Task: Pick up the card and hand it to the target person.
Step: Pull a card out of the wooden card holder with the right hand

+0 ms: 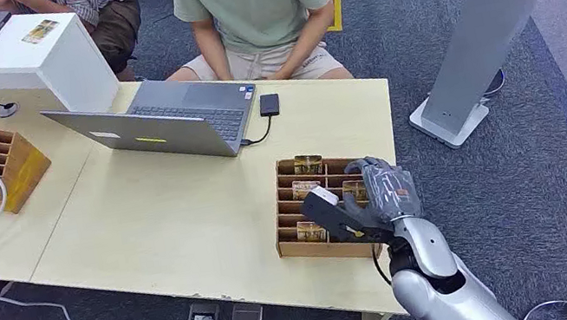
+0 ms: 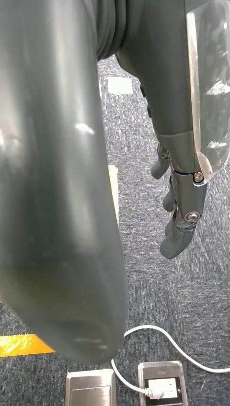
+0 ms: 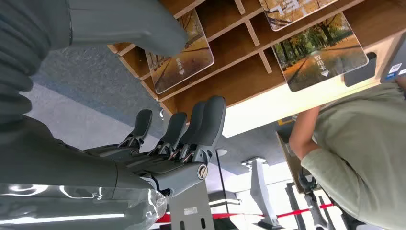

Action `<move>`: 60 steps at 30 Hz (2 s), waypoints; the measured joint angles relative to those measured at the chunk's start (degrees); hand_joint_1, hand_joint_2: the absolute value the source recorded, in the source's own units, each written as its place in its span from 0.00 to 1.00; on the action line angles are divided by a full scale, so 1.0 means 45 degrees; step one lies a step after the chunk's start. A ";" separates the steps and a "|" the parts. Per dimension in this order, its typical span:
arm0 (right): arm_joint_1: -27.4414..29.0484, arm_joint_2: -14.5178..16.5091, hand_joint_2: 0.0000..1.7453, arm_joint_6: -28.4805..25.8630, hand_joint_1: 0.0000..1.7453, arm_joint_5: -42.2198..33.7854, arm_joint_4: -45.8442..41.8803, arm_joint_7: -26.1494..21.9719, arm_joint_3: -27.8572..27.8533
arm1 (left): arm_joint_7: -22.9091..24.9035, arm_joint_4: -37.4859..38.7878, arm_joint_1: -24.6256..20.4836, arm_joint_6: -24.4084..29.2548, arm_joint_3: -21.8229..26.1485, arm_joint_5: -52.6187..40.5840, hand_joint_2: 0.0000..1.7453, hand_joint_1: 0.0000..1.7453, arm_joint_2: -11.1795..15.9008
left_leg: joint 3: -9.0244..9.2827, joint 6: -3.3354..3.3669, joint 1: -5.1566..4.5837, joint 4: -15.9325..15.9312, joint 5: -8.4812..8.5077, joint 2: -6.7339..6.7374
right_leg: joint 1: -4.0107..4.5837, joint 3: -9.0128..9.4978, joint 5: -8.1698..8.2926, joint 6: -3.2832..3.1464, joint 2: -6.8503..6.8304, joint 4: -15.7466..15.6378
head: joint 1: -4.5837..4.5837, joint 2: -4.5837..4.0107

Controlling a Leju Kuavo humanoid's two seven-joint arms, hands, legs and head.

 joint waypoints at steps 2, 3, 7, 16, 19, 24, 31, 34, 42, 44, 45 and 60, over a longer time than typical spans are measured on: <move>-0.0002 0.0016 1.00 0.0013 0.45 0.0057 0.0023 0.0041 0.0004 | 0.0000 0.0000 -0.0001 -0.0036 0.0000 -0.0020 0.00 0.00 0.0000 | 0.0000 0.0000 0.0000 0.0000 0.0000 0.0000 | 0.0000 0.0000 0.0000 0.0000 0.0000 0.0000 | -0.0002 0.0000; -0.0005 0.0030 1.00 0.0024 0.45 0.0108 0.0046 0.0089 0.0007 | -0.0001 0.0000 -0.0001 -0.0063 0.0000 -0.0035 0.00 0.00 0.0000 | 0.0000 0.0000 0.0000 0.0000 0.0000 0.0000 | 0.0000 0.0000 0.0000 0.0000 0.0000 0.0000 | -0.0002 0.0000; -0.0030 0.0056 1.00 0.0055 0.45 0.0464 0.0175 0.0313 0.0029 | -0.0005 0.0000 -0.0002 -0.0148 -0.0004 -0.0083 0.00 0.00 0.0002 | 0.0000 0.0000 0.0000 0.0000 0.0000 0.0000 | 0.0000 0.0000 0.0000 0.0000 0.0000 0.0000 | -0.0003 0.0000; -0.0070 0.0093 1.00 -0.0018 0.42 0.1309 0.0586 0.0703 0.0022 | -0.0006 0.0000 -0.0001 -0.0221 -0.0005 -0.0176 0.00 0.00 0.0004 | 0.0001 0.0000 0.0000 0.0000 0.0000 0.0000 | 0.0000 0.0000 0.0000 0.0000 0.0000 0.0000 | -0.0002 0.0000; -0.0098 0.0107 1.00 -0.0018 0.43 0.1319 0.0720 0.0724 0.0010 | -0.0007 0.0000 -0.0002 -0.0227 -0.0006 -0.0193 0.00 0.00 0.0005 | 0.0001 0.0000 0.0000 0.0000 0.0000 0.0000 | 0.0000 0.0000 0.0000 0.0000 0.0000 0.0000 | -0.0002 0.0000; -0.0119 0.0154 1.00 -0.0008 0.47 0.1319 0.0921 0.0774 -0.0036 | -0.0005 0.0000 -0.0001 -0.0268 -0.0010 -0.0199 0.00 0.00 0.0004 | 0.0002 0.0000 0.0000 0.0000 0.0000 0.0001 | 0.0000 0.0000 0.0000 0.0000 0.0000 0.0000 | -0.0002 0.0000; -0.0153 0.0205 1.00 0.0044 0.51 0.1333 0.1126 0.0723 -0.0042 | -0.0005 0.0000 -0.0002 -0.0313 -0.0010 -0.0196 0.00 0.00 0.0005 | 0.0003 0.0000 0.0000 0.0000 0.0000 0.0001 | 0.0000 0.0000 0.0000 0.0000 0.0001 0.0000 | -0.0003 0.0000; -0.0190 0.0251 1.00 0.0066 0.54 0.1353 0.1213 0.0680 -0.0044 | -0.0005 0.0000 -0.0002 -0.0305 -0.0010 -0.0189 0.00 0.00 0.0001 | 0.0004 0.0000 0.0000 0.0000 0.0000 0.0002 | 0.0000 0.0000 0.0000 0.0000 0.0002 0.0000 | -0.0005 0.0000; -0.0302 0.0375 1.00 0.0219 0.58 0.1490 0.1389 0.0564 -0.0035 | 0.0009 0.0000 -0.0002 -0.0217 -0.0007 -0.0157 0.00 0.00 0.0005 | 0.0010 0.0000 0.0000 0.0000 0.0000 0.0003 | 0.0000 0.0003 0.0000 0.0000 0.0003 0.0000 | -0.0003 0.0000; -0.0319 0.0403 1.00 0.0258 0.61 0.1531 0.1418 0.0553 -0.0030 | 0.0028 0.0000 -0.0002 -0.0216 -0.0006 -0.0155 0.00 0.00 0.0002 | 0.0011 0.0000 0.0000 0.0000 0.0000 0.0004 | 0.0000 0.0004 0.0000 0.0000 0.0003 0.0000 | -0.0002 0.0000; -0.0325 0.0416 1.00 0.0270 0.63 0.1550 0.1430 0.0548 -0.0029 | 0.0035 0.0000 -0.0001 -0.0216 -0.0006 -0.0154 0.00 0.00 0.0001 | 0.0012 0.0000 0.0000 0.0000 0.0000 0.0004 | 0.0000 0.0005 0.0000 0.0000 0.0003 0.0000 | -0.0001 0.0000; -0.0363 0.0584 1.00 0.0279 0.79 0.1707 0.1508 0.0646 -0.0019 | 0.0033 0.0000 -0.0003 -0.0226 -0.0005 -0.0126 0.00 0.00 0.0005 | 0.0018 0.0000 0.0000 0.0000 0.0000 0.0005 | 0.0000 0.0008 0.0000 0.0000 0.0004 0.0000 | -0.0002 0.0000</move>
